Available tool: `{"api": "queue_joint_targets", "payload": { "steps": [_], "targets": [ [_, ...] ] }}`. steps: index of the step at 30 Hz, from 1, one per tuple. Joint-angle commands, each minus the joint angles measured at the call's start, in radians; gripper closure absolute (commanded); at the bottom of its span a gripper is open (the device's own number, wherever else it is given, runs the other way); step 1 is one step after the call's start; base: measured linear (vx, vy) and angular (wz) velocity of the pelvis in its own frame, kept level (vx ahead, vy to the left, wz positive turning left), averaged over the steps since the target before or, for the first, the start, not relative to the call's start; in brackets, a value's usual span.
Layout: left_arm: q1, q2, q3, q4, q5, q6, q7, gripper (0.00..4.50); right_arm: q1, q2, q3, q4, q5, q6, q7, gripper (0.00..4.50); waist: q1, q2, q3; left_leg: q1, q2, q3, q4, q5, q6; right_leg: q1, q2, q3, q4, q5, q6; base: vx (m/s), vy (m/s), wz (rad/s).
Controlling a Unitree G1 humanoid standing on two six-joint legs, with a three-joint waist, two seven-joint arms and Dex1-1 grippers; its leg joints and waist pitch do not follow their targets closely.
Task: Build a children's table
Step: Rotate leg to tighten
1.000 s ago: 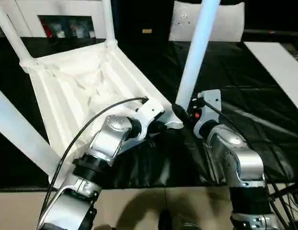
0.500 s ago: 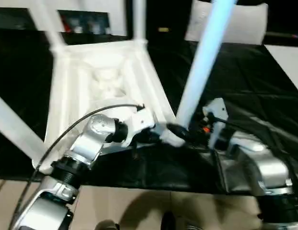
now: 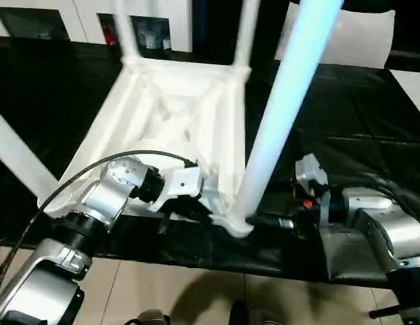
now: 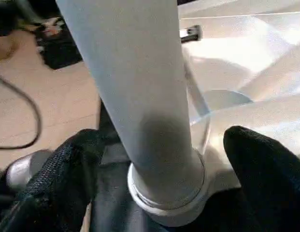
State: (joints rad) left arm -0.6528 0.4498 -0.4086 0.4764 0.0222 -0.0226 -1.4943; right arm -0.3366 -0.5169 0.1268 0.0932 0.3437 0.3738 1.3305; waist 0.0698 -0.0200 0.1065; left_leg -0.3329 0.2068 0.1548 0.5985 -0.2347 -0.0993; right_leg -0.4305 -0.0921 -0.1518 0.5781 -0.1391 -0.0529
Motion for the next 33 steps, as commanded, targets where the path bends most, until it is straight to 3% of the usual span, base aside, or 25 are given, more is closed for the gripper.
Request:
{"api": "queue_joint_targets", "payload": {
  "steps": [1,9,10,20,25,27,30,33],
  "targets": [
    [-0.015,-0.014,-0.067,-0.01,0.005,-0.036,-0.078,4.5,-0.015,-0.01,0.016,0.03,-0.001,-0.039,0.038,0.5,-0.002,-0.009,-0.08,-0.012,0.025,0.008,-0.061,0.029,0.157,0.08,-0.065,0.073,-0.052,-0.263,-0.174,0.0,0.0,0.0],
    [-0.023,-0.023,-0.08,-0.003,0.005,-0.058,-0.105,4.5,-0.043,-0.003,0.043,0.061,0.012,-0.043,0.093,1.09,0.011,-0.012,-0.08,-0.013,0.028,0.008,-0.062,0.031,0.145,0.081,-0.062,0.073,-0.05,-0.257,-0.173,0.0,0.0,0.0],
    [-0.024,-0.024,-0.081,0.001,0.005,-0.062,-0.107,4.5,-0.046,-0.004,0.046,0.06,0.018,-0.038,0.101,1.34,0.012,-0.013,-0.08,-0.013,0.027,0.008,-0.062,0.034,0.146,0.081,-0.061,0.073,-0.05,-0.257,-0.171,0.0,0.0,0.0],
    [-0.026,-0.023,-0.084,0.017,0.008,-0.081,-0.111,4.5,-0.058,-0.002,0.064,0.073,0.029,-0.038,0.142,1.89,0.013,-0.014,-0.084,-0.014,0.027,0.008,-0.061,0.045,0.145,0.081,-0.061,0.073,-0.047,-0.245,-0.171,0.0,0.0,0.0],
    [-0.023,-0.025,-0.082,0.02,0.008,-0.077,-0.099,4.5,-0.051,0.0,0.067,0.063,0.036,-0.028,0.144,2.39,0.014,-0.014,-0.085,-0.015,0.026,0.009,-0.061,0.042,0.139,0.082,-0.062,0.072,-0.049,-0.253,-0.166,0.0,0.0,0.0],
    [-0.02,-0.028,-0.078,0.019,0.006,-0.066,-0.089,4.5,-0.043,0.0,0.065,0.052,0.045,-0.019,0.138,2.43,0.014,-0.014,-0.086,-0.014,0.026,0.008,-0.061,0.044,0.137,0.083,-0.061,0.072,-0.048,-0.251,-0.166,0.0,0.0,0.0],
    [-0.023,-0.045,-0.049,0.018,0.017,0.03,0.001,4.5,-0.004,0.024,0.04,-0.011,0.061,0.041,0.042,2.48,0.014,-0.014,-0.084,-0.013,0.027,0.009,-0.062,0.042,0.128,0.082,-0.061,0.074,-0.05,-0.26,-0.16,0.0,0.0,0.0],
    [-0.014,-0.084,-0.006,0.018,0.017,0.112,0.124,4.5,0.026,0.094,0.019,-0.058,-0.004,0.087,-0.173,2.48,0.009,-0.014,-0.078,-0.015,0.02,0.009,-0.067,-0.004,0.091,0.083,-0.058,0.07,-0.067,-0.357,-0.117,0.0,0.0,0.0]
  ]
}}
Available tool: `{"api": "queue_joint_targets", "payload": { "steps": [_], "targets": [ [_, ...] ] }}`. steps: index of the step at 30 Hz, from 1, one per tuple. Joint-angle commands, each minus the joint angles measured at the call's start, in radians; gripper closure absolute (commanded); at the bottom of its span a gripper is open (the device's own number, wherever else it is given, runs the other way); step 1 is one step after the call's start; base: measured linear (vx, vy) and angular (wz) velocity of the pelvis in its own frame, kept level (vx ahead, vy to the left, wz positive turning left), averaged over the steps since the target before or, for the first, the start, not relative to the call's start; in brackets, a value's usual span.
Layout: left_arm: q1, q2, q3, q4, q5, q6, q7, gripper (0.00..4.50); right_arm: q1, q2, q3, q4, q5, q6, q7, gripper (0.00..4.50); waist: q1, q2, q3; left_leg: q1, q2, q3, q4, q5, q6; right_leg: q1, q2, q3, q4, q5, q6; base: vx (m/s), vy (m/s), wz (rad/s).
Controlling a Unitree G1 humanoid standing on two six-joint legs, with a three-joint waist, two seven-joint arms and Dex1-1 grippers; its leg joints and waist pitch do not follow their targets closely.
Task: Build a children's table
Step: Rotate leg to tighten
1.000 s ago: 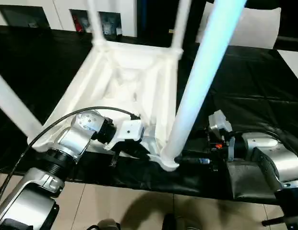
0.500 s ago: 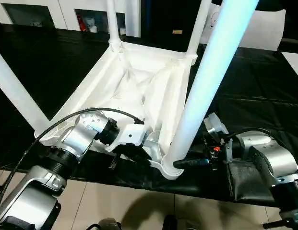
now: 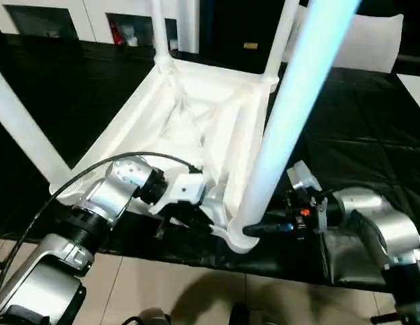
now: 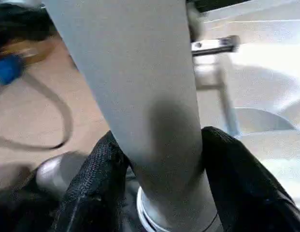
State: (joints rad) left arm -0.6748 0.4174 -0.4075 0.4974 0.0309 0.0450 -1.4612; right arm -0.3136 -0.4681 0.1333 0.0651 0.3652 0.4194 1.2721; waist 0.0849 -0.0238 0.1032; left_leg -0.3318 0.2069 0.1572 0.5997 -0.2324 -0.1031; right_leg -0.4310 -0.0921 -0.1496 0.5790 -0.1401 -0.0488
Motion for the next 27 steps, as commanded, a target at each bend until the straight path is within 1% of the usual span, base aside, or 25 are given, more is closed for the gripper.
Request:
{"api": "queue_joint_targets", "payload": {
  "steps": [1,2,3,4,5,6,7,8,9,10,11,12,13,14,15,16,17,18,19,20,22,23,25,26,27],
  "targets": [
    [0.01,-0.056,-0.005,-0.005,0.008,0.051,0.102,4.5,0.005,0.053,0.011,-0.033,-0.03,0.046,-0.134,2.48,-0.007,-0.009,-0.074,-0.014,0.018,0.008,-0.069,-0.016,0.087,0.082,-0.058,0.068,-0.072,-0.374,-0.111,0.0,0.0,0.0],
    [0.022,-0.079,0.012,-0.017,0.01,0.094,0.163,4.5,0.01,0.101,-0.001,-0.044,-0.058,0.079,-0.242,2.48,-0.011,-0.008,-0.071,-0.015,0.014,0.008,-0.071,-0.041,0.071,0.082,-0.057,0.065,-0.08,-0.423,-0.089,0.0,0.0,0.0],
    [0.026,-0.092,0.02,-0.025,0.009,0.117,0.191,4.5,0.011,0.123,-0.006,-0.049,-0.063,0.094,-0.286,2.51,-0.019,-0.011,-0.069,-0.019,0.009,0.006,-0.072,-0.062,0.057,0.085,-0.055,0.059,-0.087,-0.468,-0.063,0.0,0.0,0.0],
    [0.03,-0.106,0.029,-0.034,0.007,0.142,0.217,4.5,0.012,0.144,-0.011,-0.055,-0.067,0.11,-0.327,2.51,-0.032,-0.014,-0.067,-0.016,0.003,0.007,-0.071,-0.084,0.05,0.081,-0.053,0.054,-0.098,-0.517,-0.036,0.0,0.0,0.0],
    [0.032,-0.114,0.034,-0.039,0.005,0.156,0.232,4.5,0.013,0.155,-0.014,-0.058,-0.068,0.119,-0.349,2.52,-0.037,-0.01,-0.064,-0.02,0.001,0.006,-0.07,-0.091,0.046,0.082,-0.052,0.052,-0.1,-0.537,-0.025,0.0,0.0,0.0],
    [0.036,-0.135,0.047,-0.052,0.0,0.193,0.268,4.5,0.014,0.183,-0.013,-0.067,-0.082,0.138,-0.404,2.53,-0.047,-0.013,-0.064,-0.02,-0.005,0.005,-0.067,-0.109,0.051,0.081,-0.051,0.044,-0.112,-0.576,0.004,0.0,0.0,0.0],
    [0.032,-0.181,0.072,-0.063,0.002,0.247,0.354,4.5,0.007,0.253,-0.02,-0.065,-0.113,0.168,-0.526,2.54,-0.055,-0.014,-0.062,-0.025,-0.007,0.003,-0.066,-0.116,0.054,0.082,-0.048,0.039,-0.116,-0.594,0.023,0.0,0.0,0.0],
    [0.031,-0.196,0.079,-0.066,0.004,0.264,0.381,4.5,0.004,0.275,-0.024,-0.064,-0.122,0.178,-0.566,2.54,-0.061,-0.018,-0.061,-0.026,-0.007,0.005,-0.064,-0.115,0.046,0.078,-0.046,0.039,-0.117,-0.599,0.031,0.0,0.0,0.0],
    [0.019,-0.24,0.104,-0.063,0.014,0.3,0.47,4.5,-0.009,0.349,-0.045,-0.048,-0.147,0.204,-0.689,2.55,-0.069,-0.016,-0.06,-0.022,-0.011,0.003,-0.06,-0.14,0.043,0.072,-0.048,0.027,-0.131,-0.642,0.05,0.0,0.0,0.0],
    [0.015,-0.251,0.109,-0.062,0.017,0.308,0.491,4.5,-0.013,0.367,-0.049,-0.043,-0.154,0.208,-0.717,2.56,-0.08,-0.01,-0.059,-0.017,-0.014,0.0,-0.058,-0.16,0.043,0.07,-0.047,0.013,-0.144,-0.669,0.069,0.0,0.0,0.0],
    [0.008,-0.269,0.117,-0.059,0.021,0.32,0.525,4.5,-0.022,0.396,-0.052,-0.03,-0.171,0.211,-0.764,2.57,-0.085,-0.009,-0.06,-0.02,-0.012,-0.002,-0.057,-0.169,0.046,0.074,-0.046,0.007,-0.147,-0.667,0.079,0.0,0.0,0.0],
    [0.007,-0.272,0.118,-0.058,0.022,0.323,0.532,4.5,-0.024,0.401,-0.053,-0.027,-0.175,0.209,-0.774,2.57,-0.094,0.001,-0.057,-0.014,-0.003,-0.008,-0.062,-0.195,0.059,0.079,-0.049,-0.005,-0.16,-0.651,0.086,0.0,0.0,0.0],
    [-0.006,-0.306,0.135,-0.055,0.034,0.347,0.603,4.5,-0.045,0.457,-0.065,0.007,-0.2,0.199,-0.863,2.57,-0.107,0.008,-0.057,-0.014,0.013,-0.018,-0.068,-0.234,0.067,0.087,-0.053,-0.014,-0.162,-0.611,0.079,0.0,0.0,0.0],
    [-0.011,-0.319,0.142,-0.054,0.04,0.357,0.63,4.5,-0.053,0.48,-0.07,0.019,-0.206,0.197,-0.894,2.57,-0.11,0.013,-0.057,-0.012,0.022,-0.023,-0.072,-0.253,0.065,0.09,-0.056,-0.015,-0.16,-0.592,0.07,0.0,0.0,0.0],
    [-0.016,-0.331,0.144,-0.055,0.049,0.364,0.655,4.5,-0.066,0.504,-0.073,0.035,-0.223,0.2,-0.944,2.57,-0.119,0.017,-0.054,-0.013,0.033,-0.029,-0.08,-0.293,0.067,0.096,-0.058,-0.018,-0.155,-0.558,0.059,0.0,0.0,0.0],
    [-0.018,-0.337,0.144,-0.057,0.055,0.368,0.667,4.5,-0.074,0.518,-0.073,0.043,-0.233,0.203,-0.974,2.57,-0.125,0.021,-0.049,-0.008,0.041,-0.034,-0.087,-0.347,0.06,0.098,-0.061,-0.022,-0.151,-0.549,0.052,0.0,0.0,0.0],
    [-0.018,-0.337,0.144,-0.057,0.055,0.368,0.667,4.5,-0.074,0.518,-0.073,0.043,-0.233,0.203,-0.974,2.57,-0.127,0.022,-0.052,-0.006,0.043,-0.036,-0.089,-0.358,0.055,0.101,-0.064,-0.018,-0.147,-0.533,0.047,0.0,0.0,0.0],
    [-0.015,-0.345,0.133,-0.069,0.065,0.363,0.669,4.5,-0.086,0.552,-0.081,0.048,-0.233,0.206,-1.002,2.57,-0.128,0.021,-0.053,-0.005,0.034,-0.034,-0.088,-0.345,0.051,0.098,-0.071,-0.011,-0.147,-0.513,0.032,0.0,0.0,0.0],
    [-0.012,-0.346,0.129,-0.074,0.069,0.365,0.669,4.5,-0.087,0.565,-0.083,0.045,-0.236,0.202,-1.01,2.02,-0.132,0.015,-0.052,-0.005,0.02,-0.028,-0.084,-0.315,0.047,0.092,-0.072,-0.009,-0.15,-0.523,0.017,0.0,0.0,0.0],
    [-0.011,-0.344,0.126,-0.075,0.069,0.36,0.665,4.5,-0.086,0.567,-0.084,0.044,-0.235,0.201,-1.01,2.02,-0.132,0.014,-0.054,-0.007,0.016,-0.027,-0.082,-0.293,0.046,0.093,-0.074,-0.007,-0.149,-0.521,0.011,0.0,0.0,0.0],
    [-0.002,-0.318,0.108,-0.082,0.069,0.334,0.628,4.5,-0.072,0.569,-0.082,0.025,-0.233,0.197,-1.011,1.82,-0.128,0.016,-0.061,-0.016,0.017,-0.024,-0.083,-0.199,0.059,0.097,-0.075,0.008,-0.133,-0.443,-0.03,0.0,0.0,0.0],
    [0.001,-0.303,0.104,-0.082,0.071,0.329,0.616,4.5,-0.065,0.561,-0.083,0.018,-0.232,0.197,-1.008,1.68,-0.127,0.015,-0.062,-0.017,0.018,-0.023,-0.084,-0.179,0.063,0.097,-0.074,0.01,-0.129,-0.42,-0.041,0.0,0.0,0.0],
    [0.008,-0.282,0.101,-0.086,0.074,0.326,0.601,4.5,-0.055,0.556,-0.099,0.008,-0.232,0.192,-1.016,1.44,-0.123,0.014,-0.065,-0.015,0.02,-0.017,-0.083,-0.138,0.074,0.092,-0.071,0.022,-0.118,-0.368,-0.078,0.0,0.0,0.0],
    [0.012,-0.273,0.1,-0.087,0.072,0.319,0.589,4.5,-0.05,0.553,-0.109,0.001,-0.23,0.19,-1.018,1.39,-0.122,0.013,-0.065,-0.014,0.018,-0.015,-0.083,-0.133,0.077,0.09,-0.069,0.024,-0.117,-0.369,-0.082,0.0,0.0,0.0],
    [0.016,-0.263,0.097,-0.089,0.071,0.312,0.579,4.5,-0.044,0.545,-0.114,-0.008,-0.228,0.191,-1.017,1.39,-0.118,0.01,-0.068,-0.014,0.014,-0.012,-0.08,-0.123,0.082,0.088,-0.068,0.031,-0.113,-0.375,-0.087,0.0,0.0,0.0]
  ]
}}
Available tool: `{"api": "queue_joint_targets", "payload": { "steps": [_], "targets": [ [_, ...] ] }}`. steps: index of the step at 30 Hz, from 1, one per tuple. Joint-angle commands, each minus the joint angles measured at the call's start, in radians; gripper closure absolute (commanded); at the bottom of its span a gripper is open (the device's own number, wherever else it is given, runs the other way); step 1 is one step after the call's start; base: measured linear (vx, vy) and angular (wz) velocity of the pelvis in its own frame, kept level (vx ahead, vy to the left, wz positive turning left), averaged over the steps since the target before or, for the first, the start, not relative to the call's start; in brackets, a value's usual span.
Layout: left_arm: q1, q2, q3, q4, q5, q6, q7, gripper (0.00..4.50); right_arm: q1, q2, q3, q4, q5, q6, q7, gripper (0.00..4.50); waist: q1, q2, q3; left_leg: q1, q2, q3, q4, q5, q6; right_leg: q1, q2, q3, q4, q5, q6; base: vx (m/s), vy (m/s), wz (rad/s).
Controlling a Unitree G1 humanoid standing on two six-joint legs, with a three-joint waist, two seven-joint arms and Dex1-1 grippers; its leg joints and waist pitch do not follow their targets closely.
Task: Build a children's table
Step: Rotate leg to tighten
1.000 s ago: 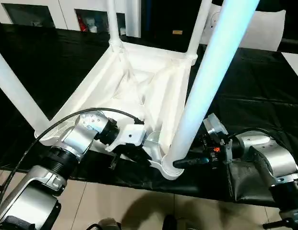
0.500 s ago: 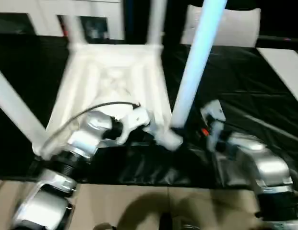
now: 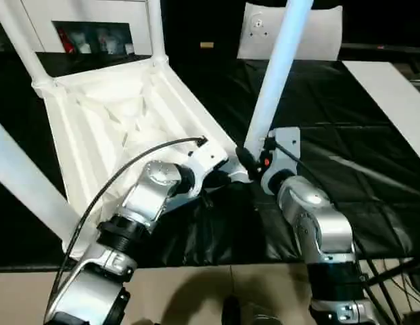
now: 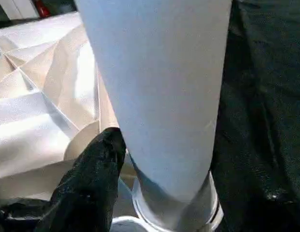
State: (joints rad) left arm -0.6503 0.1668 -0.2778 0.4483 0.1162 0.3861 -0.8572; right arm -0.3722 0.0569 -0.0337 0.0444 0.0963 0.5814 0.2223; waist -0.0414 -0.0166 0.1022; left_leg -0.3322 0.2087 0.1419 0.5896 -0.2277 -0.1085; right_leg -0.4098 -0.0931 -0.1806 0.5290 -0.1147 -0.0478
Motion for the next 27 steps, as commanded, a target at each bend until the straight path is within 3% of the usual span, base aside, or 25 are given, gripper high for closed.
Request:
{"api": "queue_joint_targets", "payload": {
  "steps": [1,3,6,8,9,13,15,19,20,22,27],
  "targets": [
    [-0.005,-0.003,-0.035,-0.04,-0.015,-0.039,-0.036,4.5,0.021,0.012,0.051,0.003,0.045,0.03,0.039,1.25,0.012,0.0,-0.068,-0.014,0.009,0.006,-0.07,-0.121,0.09,0.065,-0.065,0.066,-0.061,-0.404,-0.09,0.0,0.0,0.0],
    [-0.001,0.026,-0.045,-0.031,-0.017,-0.098,-0.079,4.5,0.048,-0.022,0.049,-0.044,0.072,0.027,0.097,1.0,0.026,0.001,-0.076,-0.028,0.006,0.007,-0.066,-0.045,0.12,0.075,-0.062,0.077,-0.041,-0.335,-0.098,0.0,0.0,0.0],
    [-0.003,0.054,-0.049,-0.015,-0.017,-0.134,-0.122,4.5,0.089,-0.083,0.06,-0.101,0.092,0.042,0.175,0.86,0.04,0.006,-0.079,-0.022,0.012,0.009,-0.063,-0.004,0.146,0.072,-0.059,0.079,-0.033,-0.256,-0.119,0.015,-0.017,0.0],
    [-0.012,0.104,-0.067,0.023,-0.017,-0.239,-0.208,4.5,0.151,-0.195,0.082,-0.173,0.106,0.022,0.305,0.59,0.048,0.007,-0.079,-0.019,0.015,0.01,-0.064,0.004,0.151,0.071,-0.057,0.081,-0.031,-0.25,-0.121,0.0,0.0,0.0],
    [-0.013,0.106,-0.067,0.025,-0.017,-0.242,-0.211,4.5,0.153,-0.199,0.082,-0.175,0.106,0.021,0.309,0.52,0.058,0.006,-0.079,-0.017,0.014,0.01,-0.064,-0.007,0.153,0.073,-0.057,0.08,-0.034,-0.265,-0.113,0.0,0.0,0.0],
    [-0.034,0.148,-0.082,0.08,-0.049,-0.391,-0.338,4.5,0.246,-0.349,0.067,-0.265,0.163,-0.007,0.474,0.16,0.078,0.002,-0.076,-0.008,0.018,0.015,-0.069,-0.059,0.134,0.066,-0.06,0.081,-0.046,-0.35,-0.092,0.0,0.0,0.0],
    [-0.037,0.153,-0.082,0.087,-0.065,-0.418,-0.376,4.5,0.278,-0.389,0.048,-0.291,0.184,-0.011,0.52,0.03,0.087,0.0,-0.075,-0.005,0.021,0.016,-0.071,-0.073,0.125,0.063,-0.061,0.085,-0.045,-0.367,-0.089,0.0,0.0,0.0],
    [-0.054,0.168,-0.1,0.115,-0.095,-0.498,-0.503,4.5,0.35,-0.474,0.004,-0.329,0.225,-0.022,0.606,0.01,0.099,-0.001,-0.079,-0.007,0.024,0.016,-0.071,-0.048,0.128,0.064,-0.061,0.092,-0.037,-0.328,-0.106,0.0,0.0,0.0],
    [-0.061,0.17,-0.107,0.13,-0.098,-0.527,-0.529,4.5,0.369,-0.494,-0.011,-0.334,0.236,-0.026,0.627,0.01,0.105,0.0,-0.081,-0.001,0.024,0.019,-0.069,-0.048,0.134,0.06,-0.061,0.095,-0.036,-0.312,-0.116,0.0,0.0,0.0],
    [-0.082,0.169,-0.12,0.184,-0.096,-0.61,-0.574,4.5,0.413,-0.542,-0.036,-0.353,0.271,-0.034,0.679,0.01,0.112,-0.004,-0.082,-0.003,0.025,0.021,-0.069,-0.039,0.142,0.063,-0.06,0.1,-0.027,-0.278,-0.141,0.0,0.0,0.0],
    [-0.109,0.153,-0.12,0.247,-0.09,-0.712,-0.592,4.5,0.46,-0.571,-0.056,-0.388,0.305,-0.032,0.712,0.01,0.128,-0.004,-0.084,-0.007,0.023,0.021,-0.068,-0.032,0.144,0.067,-0.062,0.099,-0.027,-0.281,-0.136,0.0,0.0,0.0]
  ]
}}
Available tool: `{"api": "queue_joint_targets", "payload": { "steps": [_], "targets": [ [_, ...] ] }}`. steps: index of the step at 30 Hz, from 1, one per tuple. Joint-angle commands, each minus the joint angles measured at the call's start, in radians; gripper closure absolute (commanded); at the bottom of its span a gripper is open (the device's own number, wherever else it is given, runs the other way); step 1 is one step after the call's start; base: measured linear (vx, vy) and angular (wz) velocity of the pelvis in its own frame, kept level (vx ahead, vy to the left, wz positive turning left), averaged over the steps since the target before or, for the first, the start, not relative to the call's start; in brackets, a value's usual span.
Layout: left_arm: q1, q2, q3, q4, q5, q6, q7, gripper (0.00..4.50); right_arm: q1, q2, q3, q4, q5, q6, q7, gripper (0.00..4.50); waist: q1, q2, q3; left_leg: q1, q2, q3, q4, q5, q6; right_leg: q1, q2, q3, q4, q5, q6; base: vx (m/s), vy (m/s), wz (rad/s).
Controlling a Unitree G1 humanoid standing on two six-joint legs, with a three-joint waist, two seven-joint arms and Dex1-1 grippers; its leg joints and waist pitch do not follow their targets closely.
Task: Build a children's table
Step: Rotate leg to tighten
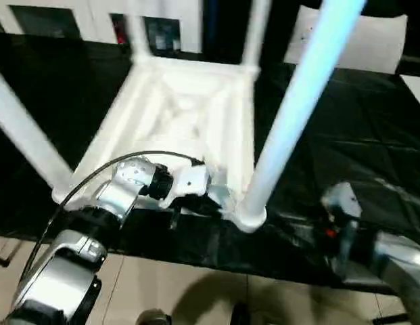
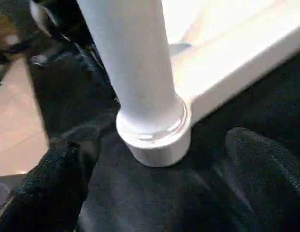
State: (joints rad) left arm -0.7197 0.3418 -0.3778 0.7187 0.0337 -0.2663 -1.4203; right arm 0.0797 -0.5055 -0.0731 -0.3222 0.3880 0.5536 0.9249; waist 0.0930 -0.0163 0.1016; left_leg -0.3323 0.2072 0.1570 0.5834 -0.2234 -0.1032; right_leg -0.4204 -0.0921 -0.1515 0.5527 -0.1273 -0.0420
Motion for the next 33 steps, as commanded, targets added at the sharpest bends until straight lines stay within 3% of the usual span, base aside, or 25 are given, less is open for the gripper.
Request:
{"api": "queue_joint_targets", "payload": {
  "steps": [1,5,7,8,9,11,13,14,15,16,17,18,19,21,22,23,26,27,28,29,30,31,32,33],
  "targets": [
    [-0.046,-0.025,-0.021,-0.01,-0.002,-0.083,-0.022,4.5,0.015,-0.01,-0.019,-0.028,0.017,-0.003,0.012,0.01,-0.006,-0.006,-0.083,-0.009,0.026,0.005,-0.062,-0.041,0.13,0.079,-0.065,0.07,-0.048,-0.276,-0.141,0.0,0.0,0.0],
    [-0.082,-0.031,-0.013,0.084,0.045,-0.18,0.063,4.5,0.038,-0.015,-0.016,-0.043,0.029,-0.011,0.012,0.01,-0.004,-0.007,-0.083,-0.008,0.02,0.007,-0.062,-0.073,0.112,0.079,-0.061,0.066,-0.061,-0.348,-0.102,0.0,0.0,0.0],
    [-0.083,-0.034,-0.002,0.092,0.035,-0.171,0.064,4.5,0.041,-0.014,-0.015,-0.044,0.031,-0.015,0.008,0.01,-0.005,-0.009,-0.082,-0.011,0.018,0.006,-0.063,-0.084,0.101,0.082,-0.061,0.063,-0.066,-0.385,-0.08,0.0,0.0,0.0],
    [-0.06,-0.036,0.031,0.054,-0.021,-0.114,0.035,4.5,0.046,0.005,-0.017,-0.048,0.047,0.001,-0.014,0.01,-0.005,-0.013,-0.084,-0.012,0.016,0.006,-0.062,-0.083,0.097,0.083,-0.062,0.062,-0.068,-0.402,-0.066,0.0,0.0,0.0],
    [-0.052,-0.038,0.044,0.042,-0.046,-0.094,0.015,4.23,0.048,0.012,-0.02,-0.05,0.062,0.017,-0.019,0.0,-0.004,-0.012,-0.086,-0.011,0.017,0.005,-0.062,-0.072,0.097,0.082,-0.063,0.062,-0.066,-0.401,-0.068,0.0,0.0,0.0],
    [-0.002,-0.038,0.09,-0.033,-0.125,-0.032,-0.009,4.07,0.05,0.033,-0.022,-0.061,0.066,-0.002,-0.036,0.0,-0.006,-0.012,-0.091,-0.016,0.022,0.002,-0.062,-0.049,0.096,0.085,-0.066,0.064,-0.056,-0.361,-0.087,0.0,0.0,0.0],
    [0.036,-0.034,0.111,-0.089,-0.179,0.01,-0.019,3.92,0.056,0.045,-0.023,-0.075,0.073,-0.007,-0.049,0.0,-0.006,-0.016,-0.095,-0.012,0.026,0.005,-0.059,-0.037,0.096,0.08,-0.065,0.066,-0.047,-0.311,-0.125,0.0,0.0,0.0],
    [0.044,-0.034,0.114,-0.097,-0.19,0.013,-0.02,3.88,0.059,0.048,-0.023,-0.079,0.076,-0.008,-0.052,0.0,-0.004,-0.013,-0.096,-0.014,0.029,0.004,-0.059,-0.033,0.092,0.083,-0.069,0.068,-0.039,-0.295,-0.135,0.0,0.0,0.0],
    [0.07,-0.031,0.128,-0.138,-0.212,0.04,-0.002,3.82,0.061,0.055,-0.023,-0.088,0.085,-0.009,-0.053,0.0,-0.006,-0.013,-0.092,-0.013,0.027,0.006,-0.06,-0.043,0.098,0.078,-0.064,0.068,-0.045,-0.299,-0.132,0.0,0.0,0.0],
    [0.081,-0.029,0.134,-0.156,-0.222,0.052,0.006,3.7,0.062,0.058,-0.024,-0.091,0.089,-0.01,-0.053,0.0,-0.005,-0.013,-0.097,-0.013,0.028,0.005,-0.059,-0.046,0.099,0.083,-0.068,0.068,-0.042,-0.298,-0.132,0.0,0.0,0.0],
    [0.146,-0.024,0.168,-0.252,-0.271,0.116,0.065,3.7,0.071,0.074,-0.023,-0.11,0.105,-0.02,-0.061,0.0,-0.007,-0.012,-0.095,-0.013,0.026,0.007,-0.06,-0.054,0.101,0.08,-0.064,0.066,-0.048,-0.318,-0.122,0.0,0.0,0.0],
    [0.15,-0.023,0.17,-0.258,-0.274,0.12,0.069,3.61,0.071,0.075,-0.023,-0.111,0.106,-0.021,-0.061,0.0,-0.007,-0.01,-0.101,-0.016,0.032,0.005,-0.059,-0.061,0.087,0.086,-0.071,0.067,-0.04,-0.321,-0.122,0.0,0.0,0.0],
    [0.193,-0.024,0.197,-0.321,-0.298,0.164,0.11,3.54,0.076,0.083,-0.022,-0.122,0.11,-0.02,-0.076,0.0,-0.008,-0.005,-0.101,-0.011,0.028,0.007,-0.059,-0.077,0.082,0.081,-0.064,0.064,-0.048,-0.353,-0.109,0.0,0.0,0.0],
    [0.34,-0.041,0.279,-0.514,-0.331,0.301,0.287,3.44,0.084,0.095,0.005,-0.152,0.096,0.041,-0.139,0.0,-0.015,-0.002,-0.102,-0.015,0.034,0.005,-0.059,-0.097,0.064,0.083,-0.065,0.062,-0.049,-0.375,-0.098,0.0,0.0,0.0],
    [0.354,-0.043,0.286,-0.532,-0.333,0.312,0.303,3.25,0.086,0.097,0.007,-0.155,0.097,0.046,-0.142,0.0,-0.019,-0.002,-0.097,-0.016,0.028,0.007,-0.06,-0.108,0.064,0.08,-0.06,0.058,-0.061,-0.409,-0.084,0.0,0.0,0.0],
    [0.431,-0.058,0.316,-0.628,-0.348,0.37,0.376,3.25,0.1,0.111,0.018,-0.168,0.111,0.057,-0.15,0.0,-0.02,-0.002,-0.096,-0.011,0.021,0.011,-0.058,-0.126,0.065,0.075,-0.054,0.055,-0.069,-0.45,-0.066,0.0,0.0,0.0],
    [0.56,-0.106,0.361,-0.771,-0.355,0.435,0.509,3.18,0.124,0.142,0.049,-0.171,0.089,0.012,-0.161,0.0,-0.023,0.002,-0.092,-0.007,0.013,0.012,-0.053,-0.18,0.062,0.065,-0.051,0.04,-0.099,-0.587,0.003,0.0,0.0,0.0],
    [0.632,-0.15,0.395,-0.823,-0.312,0.439,0.598,3.1,0.135,0.171,0.067,-0.165,0.08,-0.005,-0.182,0.0,-0.021,0.003,-0.091,0.0,0.009,0.01,-0.049,-0.214,0.058,0.06,-0.047,0.03,-0.109,-0.629,0.034,0.0,0.0,0.0],
    [0.669,-0.175,0.414,-0.846,-0.281,0.437,0.648,2.86,0.141,0.188,0.077,-0.161,0.078,-0.01,-0.195,0.0,-0.032,0.002,-0.087,-0.01,0.016,0.005,-0.053,-0.235,0.052,0.066,-0.048,0.019,-0.116,-0.629,0.051,0.0,0.0,0.0],
    [0.707,-0.197,0.43,-0.863,-0.251,0.432,0.686,2.86,0.146,0.201,0.089,-0.158,0.073,-0.016,-0.203,0.0,-0.036,0.001,-0.08,-0.007,0.01,0.007,-0.05,-0.262,0.052,0.062,-0.041,0.007,-0.134,-0.67,0.079,0.0,0.0,0.0],
    [0.74,-0.201,0.432,-0.889,-0.241,0.441,0.718,2.82,0.151,0.205,0.101,-0.159,0.07,-0.023,-0.207,0.0,-0.045,0.011,-0.081,0.017,0.01,0.003,-0.044,-0.318,0.055,0.055,-0.04,-0.009,-0.153,-0.695,0.105,0.0,0.0,0.0],
    [0.786,-0.214,0.434,-0.923,-0.224,0.447,0.752,2.81,0.159,0.208,0.117,-0.158,0.069,-0.034,-0.199,0.0,-0.051,0.011,-0.085,0.015,0.012,-0.002,-0.045,-0.331,0.053,0.063,-0.042,-0.015,-0.151,-0.678,0.11,0.0,0.0,0.0],
    [0.816,-0.221,0.434,-0.947,-0.214,0.453,0.775,2.65,0.165,0.209,0.128,-0.157,0.069,-0.042,-0.195,0.0,-0.062,0.02,-0.078,0.006,0.034,-0.017,-0.065,-0.405,0.056,0.082,-0.038,-0.031,-0.152,-0.652,0.12,0.0,0.0,0.0],
    [0.839,-0.223,0.431,-0.97,-0.209,0.461,0.795,2.65,0.169,0.21,0.134,-0.157,0.068,-0.046,-0.194,0.0,-0.07,0.029,-0.072,0.005,0.077,-0.034,-0.097,-0.544,0.057,0.104,-0.03,-0.031,-0.122,-0.598,0.12,0.0,0.0,0.0]
  ]
}}
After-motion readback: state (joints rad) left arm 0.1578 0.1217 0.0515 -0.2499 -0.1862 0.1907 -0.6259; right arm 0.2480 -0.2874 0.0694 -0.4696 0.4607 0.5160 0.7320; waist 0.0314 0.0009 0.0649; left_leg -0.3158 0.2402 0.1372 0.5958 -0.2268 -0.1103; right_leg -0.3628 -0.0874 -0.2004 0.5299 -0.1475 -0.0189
